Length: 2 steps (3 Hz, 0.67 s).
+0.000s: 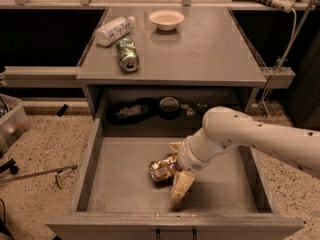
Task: Pick orange can from top drawer and place on counter
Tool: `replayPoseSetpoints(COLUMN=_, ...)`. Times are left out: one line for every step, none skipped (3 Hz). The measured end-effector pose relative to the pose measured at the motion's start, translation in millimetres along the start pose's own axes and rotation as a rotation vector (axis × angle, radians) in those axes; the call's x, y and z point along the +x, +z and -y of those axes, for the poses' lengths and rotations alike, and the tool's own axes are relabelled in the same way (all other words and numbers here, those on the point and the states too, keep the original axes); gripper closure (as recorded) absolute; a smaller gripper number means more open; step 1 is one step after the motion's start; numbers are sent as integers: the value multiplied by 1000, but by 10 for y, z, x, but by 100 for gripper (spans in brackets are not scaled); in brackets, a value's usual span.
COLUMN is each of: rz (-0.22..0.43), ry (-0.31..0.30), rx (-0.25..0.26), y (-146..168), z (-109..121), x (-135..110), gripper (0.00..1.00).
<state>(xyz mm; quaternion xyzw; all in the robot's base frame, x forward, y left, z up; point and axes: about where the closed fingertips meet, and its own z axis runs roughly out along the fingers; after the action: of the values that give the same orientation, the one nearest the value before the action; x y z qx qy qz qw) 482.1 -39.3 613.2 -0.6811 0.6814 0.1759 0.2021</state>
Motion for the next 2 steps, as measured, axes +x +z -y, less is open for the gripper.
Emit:
replayPoseSetpoints(rz=8, ry=-9, rx=-38, y=177, z=-25, x=-46, gripper=0)
replayPoseSetpoints(rz=8, ry=-9, rx=-39, y=181, z=-27, x=-47, gripper=19)
